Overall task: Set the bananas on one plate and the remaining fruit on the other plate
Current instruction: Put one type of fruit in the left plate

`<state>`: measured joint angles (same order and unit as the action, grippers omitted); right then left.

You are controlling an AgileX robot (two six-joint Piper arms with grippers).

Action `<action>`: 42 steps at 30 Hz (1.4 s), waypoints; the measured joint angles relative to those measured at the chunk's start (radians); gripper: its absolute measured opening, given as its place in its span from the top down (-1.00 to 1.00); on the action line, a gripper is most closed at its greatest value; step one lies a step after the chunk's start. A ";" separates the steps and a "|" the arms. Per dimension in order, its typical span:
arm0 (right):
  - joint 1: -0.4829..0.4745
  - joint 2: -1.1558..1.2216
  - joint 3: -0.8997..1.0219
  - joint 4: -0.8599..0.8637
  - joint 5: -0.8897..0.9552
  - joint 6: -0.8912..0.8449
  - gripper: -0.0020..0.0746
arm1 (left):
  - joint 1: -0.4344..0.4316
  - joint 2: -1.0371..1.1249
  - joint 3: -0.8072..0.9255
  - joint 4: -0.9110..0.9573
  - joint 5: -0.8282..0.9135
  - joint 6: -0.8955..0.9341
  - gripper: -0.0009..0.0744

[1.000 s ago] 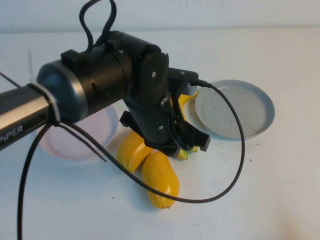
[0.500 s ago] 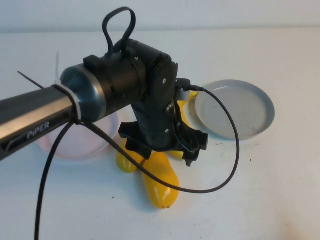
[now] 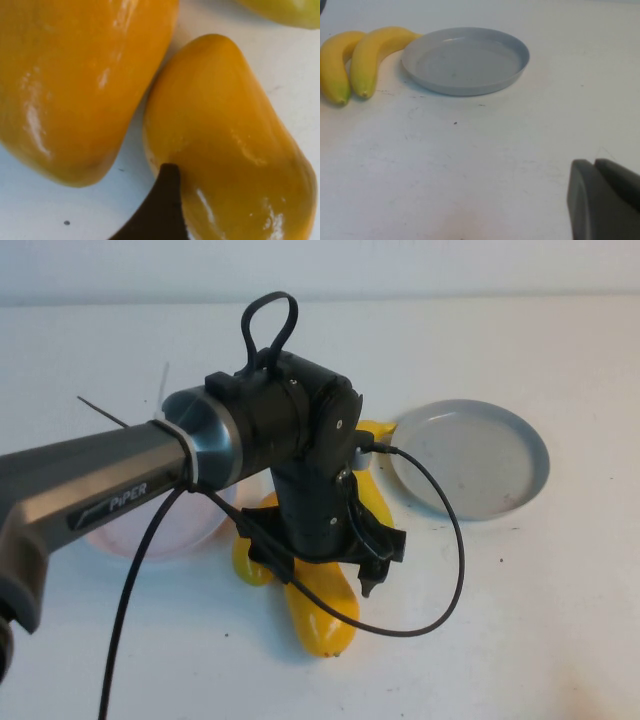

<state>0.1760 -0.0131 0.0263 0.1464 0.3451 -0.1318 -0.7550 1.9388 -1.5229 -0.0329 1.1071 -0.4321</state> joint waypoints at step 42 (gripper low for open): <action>0.000 0.000 0.000 0.000 0.000 0.000 0.99 | 0.192 -0.064 -0.004 0.007 -0.036 0.261 -0.42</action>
<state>0.1760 -0.0131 0.0263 0.1464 0.3451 -0.1318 -0.5634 1.8750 -1.5269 -0.0259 1.0707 -0.1716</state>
